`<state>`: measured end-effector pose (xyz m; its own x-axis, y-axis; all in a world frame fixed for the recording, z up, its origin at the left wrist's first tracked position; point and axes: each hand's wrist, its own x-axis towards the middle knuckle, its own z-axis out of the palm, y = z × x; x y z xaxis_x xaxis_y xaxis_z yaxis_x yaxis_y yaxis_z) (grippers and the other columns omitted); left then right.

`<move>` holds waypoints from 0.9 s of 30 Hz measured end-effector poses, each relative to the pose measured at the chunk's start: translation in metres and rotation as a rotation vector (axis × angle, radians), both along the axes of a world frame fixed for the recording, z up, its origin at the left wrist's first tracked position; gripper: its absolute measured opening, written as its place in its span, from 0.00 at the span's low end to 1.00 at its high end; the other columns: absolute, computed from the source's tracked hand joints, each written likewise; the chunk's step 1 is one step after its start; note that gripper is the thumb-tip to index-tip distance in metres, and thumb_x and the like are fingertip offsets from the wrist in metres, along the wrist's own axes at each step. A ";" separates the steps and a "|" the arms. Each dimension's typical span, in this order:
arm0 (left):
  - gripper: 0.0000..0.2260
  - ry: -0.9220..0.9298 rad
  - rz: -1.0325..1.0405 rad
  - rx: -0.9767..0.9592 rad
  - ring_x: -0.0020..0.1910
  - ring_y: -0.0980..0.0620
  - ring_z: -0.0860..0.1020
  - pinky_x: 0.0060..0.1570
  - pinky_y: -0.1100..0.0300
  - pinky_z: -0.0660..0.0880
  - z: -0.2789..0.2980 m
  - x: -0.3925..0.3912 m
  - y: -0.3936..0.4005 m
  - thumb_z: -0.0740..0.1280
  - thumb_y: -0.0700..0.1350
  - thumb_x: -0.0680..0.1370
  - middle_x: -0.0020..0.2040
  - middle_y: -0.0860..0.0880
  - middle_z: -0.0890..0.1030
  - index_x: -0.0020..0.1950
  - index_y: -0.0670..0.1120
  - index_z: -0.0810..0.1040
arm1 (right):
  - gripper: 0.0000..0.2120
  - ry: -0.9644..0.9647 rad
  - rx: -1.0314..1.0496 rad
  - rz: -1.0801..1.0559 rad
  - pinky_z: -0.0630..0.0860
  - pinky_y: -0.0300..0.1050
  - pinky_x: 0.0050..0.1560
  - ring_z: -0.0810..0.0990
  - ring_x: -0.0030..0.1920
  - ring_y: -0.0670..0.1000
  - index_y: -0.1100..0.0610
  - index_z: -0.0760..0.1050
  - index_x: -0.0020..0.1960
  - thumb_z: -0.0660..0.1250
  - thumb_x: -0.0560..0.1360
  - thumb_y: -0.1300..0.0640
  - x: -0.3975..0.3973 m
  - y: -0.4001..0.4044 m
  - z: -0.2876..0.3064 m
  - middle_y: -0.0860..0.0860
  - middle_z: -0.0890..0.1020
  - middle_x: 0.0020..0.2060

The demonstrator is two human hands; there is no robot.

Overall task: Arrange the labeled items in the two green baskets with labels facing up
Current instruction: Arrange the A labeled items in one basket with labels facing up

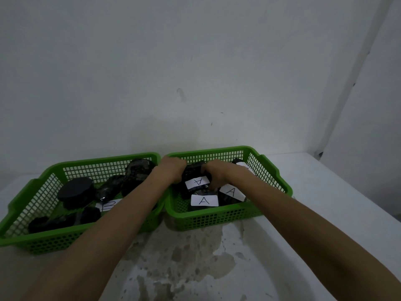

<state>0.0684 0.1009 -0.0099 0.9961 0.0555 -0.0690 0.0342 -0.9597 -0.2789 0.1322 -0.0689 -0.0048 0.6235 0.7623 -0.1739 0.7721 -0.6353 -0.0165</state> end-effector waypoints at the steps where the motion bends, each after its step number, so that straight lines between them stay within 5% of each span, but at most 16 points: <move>1: 0.11 0.002 0.003 0.000 0.54 0.44 0.78 0.48 0.53 0.69 -0.001 0.003 0.000 0.67 0.44 0.76 0.56 0.44 0.79 0.58 0.46 0.74 | 0.30 0.010 0.026 -0.009 0.78 0.50 0.53 0.80 0.56 0.58 0.57 0.74 0.66 0.78 0.67 0.53 0.001 -0.004 0.004 0.55 0.81 0.57; 4: 0.13 0.000 0.003 -0.003 0.55 0.45 0.79 0.48 0.55 0.68 -0.007 0.009 0.000 0.68 0.43 0.75 0.56 0.45 0.80 0.59 0.45 0.74 | 0.29 0.038 0.151 -0.043 0.76 0.52 0.60 0.78 0.61 0.57 0.57 0.72 0.70 0.76 0.71 0.55 0.005 -0.020 0.018 0.55 0.79 0.62; 12: 0.16 -0.003 0.058 -0.104 0.57 0.41 0.76 0.52 0.52 0.75 -0.003 0.013 -0.001 0.71 0.43 0.74 0.59 0.41 0.74 0.58 0.40 0.75 | 0.20 -0.116 0.255 -0.092 0.74 0.51 0.60 0.75 0.63 0.56 0.56 0.72 0.68 0.68 0.77 0.55 0.014 -0.065 0.034 0.56 0.77 0.62; 19: 0.21 -0.339 -0.021 -0.242 0.59 0.42 0.69 0.41 0.51 0.71 0.024 -0.010 -0.002 0.73 0.38 0.71 0.61 0.41 0.68 0.61 0.41 0.70 | 0.20 -0.145 0.363 -0.158 0.74 0.53 0.60 0.76 0.62 0.58 0.58 0.71 0.70 0.63 0.81 0.50 0.003 -0.067 0.039 0.57 0.77 0.63; 23: 0.25 -0.476 -0.156 -0.245 0.58 0.45 0.70 0.38 0.54 0.72 0.040 -0.037 -0.009 0.75 0.41 0.69 0.60 0.44 0.70 0.63 0.43 0.70 | 0.29 0.130 0.618 -0.324 0.76 0.50 0.55 0.78 0.61 0.59 0.60 0.67 0.73 0.55 0.82 0.40 -0.011 -0.057 0.052 0.59 0.76 0.66; 27: 0.25 -0.618 -0.269 -0.269 0.55 0.45 0.72 0.36 0.55 0.74 0.043 -0.061 -0.014 0.74 0.37 0.66 0.57 0.44 0.72 0.61 0.44 0.71 | 0.33 0.695 0.682 -0.342 0.82 0.55 0.56 0.81 0.59 0.56 0.56 0.68 0.73 0.59 0.78 0.33 -0.027 -0.053 0.067 0.54 0.74 0.68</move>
<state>0.0069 0.0872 0.0335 0.8344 -0.1368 0.5339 -0.1376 -0.9897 -0.0384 0.1055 -0.1221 0.0624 0.7523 0.6349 -0.1762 0.2340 -0.5074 -0.8293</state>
